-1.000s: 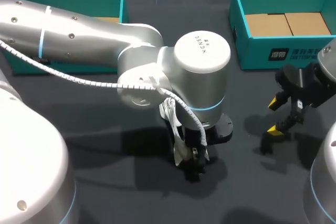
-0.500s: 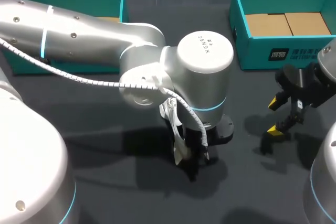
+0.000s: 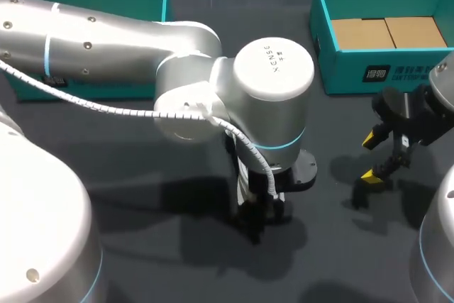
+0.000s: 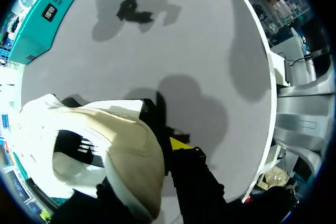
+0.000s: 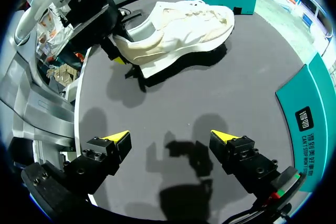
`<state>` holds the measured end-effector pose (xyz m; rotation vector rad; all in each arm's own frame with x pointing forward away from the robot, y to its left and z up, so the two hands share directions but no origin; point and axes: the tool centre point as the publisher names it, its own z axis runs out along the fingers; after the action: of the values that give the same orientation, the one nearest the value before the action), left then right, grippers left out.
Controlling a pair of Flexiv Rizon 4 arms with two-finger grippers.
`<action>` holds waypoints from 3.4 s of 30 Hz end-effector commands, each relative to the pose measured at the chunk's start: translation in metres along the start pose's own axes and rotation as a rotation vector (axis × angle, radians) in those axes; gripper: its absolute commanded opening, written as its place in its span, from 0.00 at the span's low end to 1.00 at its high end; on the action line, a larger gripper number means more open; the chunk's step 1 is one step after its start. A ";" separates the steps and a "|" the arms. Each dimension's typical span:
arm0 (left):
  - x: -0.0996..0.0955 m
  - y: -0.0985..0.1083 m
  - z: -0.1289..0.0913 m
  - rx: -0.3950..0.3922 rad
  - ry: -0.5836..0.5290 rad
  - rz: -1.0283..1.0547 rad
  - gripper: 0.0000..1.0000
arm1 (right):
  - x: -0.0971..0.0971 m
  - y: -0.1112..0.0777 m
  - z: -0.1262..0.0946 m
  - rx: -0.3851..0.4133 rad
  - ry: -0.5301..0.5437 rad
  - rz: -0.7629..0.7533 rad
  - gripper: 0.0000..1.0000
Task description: Take the shoe out of the shoebox, open the shoe tongue, remove and reinsert the insole, then place the shoe into the shoebox
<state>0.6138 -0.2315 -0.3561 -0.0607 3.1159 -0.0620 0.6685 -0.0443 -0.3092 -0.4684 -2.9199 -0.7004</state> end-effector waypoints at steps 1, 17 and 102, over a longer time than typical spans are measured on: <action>-0.015 0.018 -0.052 0.019 0.004 0.015 0.00 | 0.001 0.000 0.000 0.001 -0.003 0.000 1.00; -0.090 0.048 -0.166 -0.006 0.080 0.037 0.00 | 0.001 0.000 0.000 0.001 -0.003 0.000 1.00; -0.529 0.476 -0.181 -0.268 -0.120 0.909 0.00 | 0.001 0.000 0.000 0.001 -0.003 0.000 1.00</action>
<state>1.1261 0.2607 -0.1785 0.5310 3.1159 0.2263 0.6684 -0.0444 -0.3091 -0.4686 -2.9201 -0.7005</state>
